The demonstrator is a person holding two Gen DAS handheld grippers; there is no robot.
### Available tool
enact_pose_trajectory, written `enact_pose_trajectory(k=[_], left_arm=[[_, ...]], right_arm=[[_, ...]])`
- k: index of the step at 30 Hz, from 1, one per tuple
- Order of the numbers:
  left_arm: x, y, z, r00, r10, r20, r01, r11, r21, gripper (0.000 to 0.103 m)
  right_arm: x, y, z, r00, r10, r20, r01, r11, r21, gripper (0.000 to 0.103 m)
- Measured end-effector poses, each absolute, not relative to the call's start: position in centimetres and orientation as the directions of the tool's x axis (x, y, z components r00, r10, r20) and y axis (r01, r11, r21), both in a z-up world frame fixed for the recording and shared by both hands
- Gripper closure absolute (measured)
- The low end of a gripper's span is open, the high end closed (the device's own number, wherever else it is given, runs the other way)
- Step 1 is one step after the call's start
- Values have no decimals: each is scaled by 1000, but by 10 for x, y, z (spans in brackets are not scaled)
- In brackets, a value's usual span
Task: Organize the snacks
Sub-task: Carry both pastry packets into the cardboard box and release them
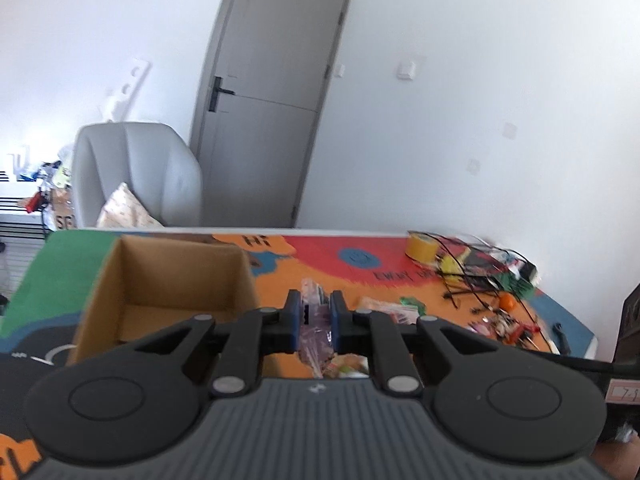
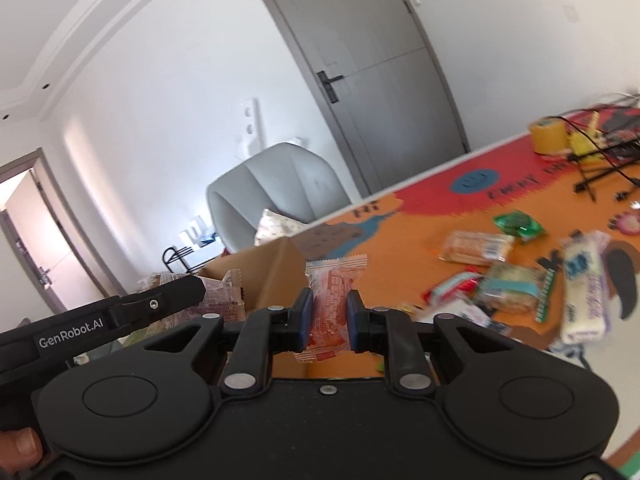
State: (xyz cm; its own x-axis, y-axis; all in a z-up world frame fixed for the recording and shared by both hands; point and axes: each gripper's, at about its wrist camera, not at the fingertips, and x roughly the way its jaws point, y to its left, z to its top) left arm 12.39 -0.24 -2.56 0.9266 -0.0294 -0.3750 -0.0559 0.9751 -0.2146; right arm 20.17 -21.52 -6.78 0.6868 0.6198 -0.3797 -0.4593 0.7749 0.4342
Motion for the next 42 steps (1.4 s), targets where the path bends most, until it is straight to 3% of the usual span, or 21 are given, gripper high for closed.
enact_pose_trajectory(k=[18,24,26,28,34,42], left_arm=[[122,71,-40,918,63,-392,-182,944,-275,90],[122,79,-40,904,104,-414,-230,935,-269,84],[120,80,-40,900,106,-424,-240,931,-276,79],[118,82,-39,895,114,-432,-251,928,-276,65],[112,81,-38,894,130,-429,-266,925,-273,33],[119,58,-42,890,88,-447,-225,938,-262,17]], right_arm=[[208,-133,-60,595,703,-390,-559,710,427,84],[211,-120,-60,578,710,-402,-564,703,432,84],[211,-119,-59,574,716,-398,-566,698,438,83],[212,-116,-59,564,727,-392,-577,687,442,81],[205,-124,-58,581,712,-393,-563,701,437,64],[202,-164,-68,623,656,-426,-478,750,457,50]])
